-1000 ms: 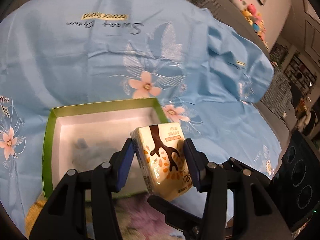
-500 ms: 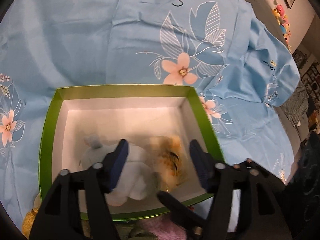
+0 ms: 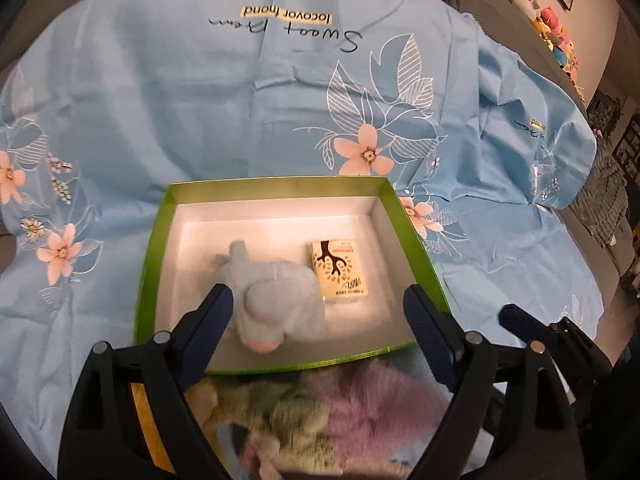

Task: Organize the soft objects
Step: 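Withdraw the left gripper while the right gripper approaches the purple mesh puff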

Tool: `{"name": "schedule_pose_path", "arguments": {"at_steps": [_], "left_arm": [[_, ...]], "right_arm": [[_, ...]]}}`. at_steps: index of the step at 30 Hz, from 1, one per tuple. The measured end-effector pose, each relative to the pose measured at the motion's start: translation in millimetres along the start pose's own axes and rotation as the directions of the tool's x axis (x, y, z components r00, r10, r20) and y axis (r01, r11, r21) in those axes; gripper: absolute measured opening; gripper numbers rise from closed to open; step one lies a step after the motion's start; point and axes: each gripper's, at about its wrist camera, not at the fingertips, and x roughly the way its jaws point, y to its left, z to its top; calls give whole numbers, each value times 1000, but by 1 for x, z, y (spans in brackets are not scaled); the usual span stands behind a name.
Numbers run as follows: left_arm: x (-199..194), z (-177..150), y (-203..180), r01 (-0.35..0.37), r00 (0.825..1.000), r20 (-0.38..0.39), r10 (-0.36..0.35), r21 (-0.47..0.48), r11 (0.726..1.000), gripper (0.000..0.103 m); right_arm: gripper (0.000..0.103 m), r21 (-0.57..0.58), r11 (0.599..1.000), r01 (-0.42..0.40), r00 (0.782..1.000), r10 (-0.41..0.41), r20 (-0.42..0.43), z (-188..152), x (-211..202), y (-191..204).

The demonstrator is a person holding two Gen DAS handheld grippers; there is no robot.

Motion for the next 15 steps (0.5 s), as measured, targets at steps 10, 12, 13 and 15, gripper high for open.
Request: {"name": "schedule_pose_path", "arguments": {"at_steps": [10, 12, 13, 15], "left_arm": [[-38, -36, -14, -41, 998, 48, 40, 30, 999, 96], [-45, -43, -15, -44, 997, 67, 41, 35, 998, 102], [-49, -46, -15, -46, 997, 71, 44, 38, 998, 102], [-56, -52, -15, -40, 997, 72, 37, 35, 999, 102]], "right_arm": [[83, 59, 998, -6, 1000, 5, 11, -36, -46, 12], [83, 58, 998, -7, 1000, 7, 6, -42, -50, 15], [83, 53, 999, -10, 1000, 10, 7, -46, -54, 19], [84, 50, 999, -13, 1000, 13, 6, -50, -58, 24]]}}
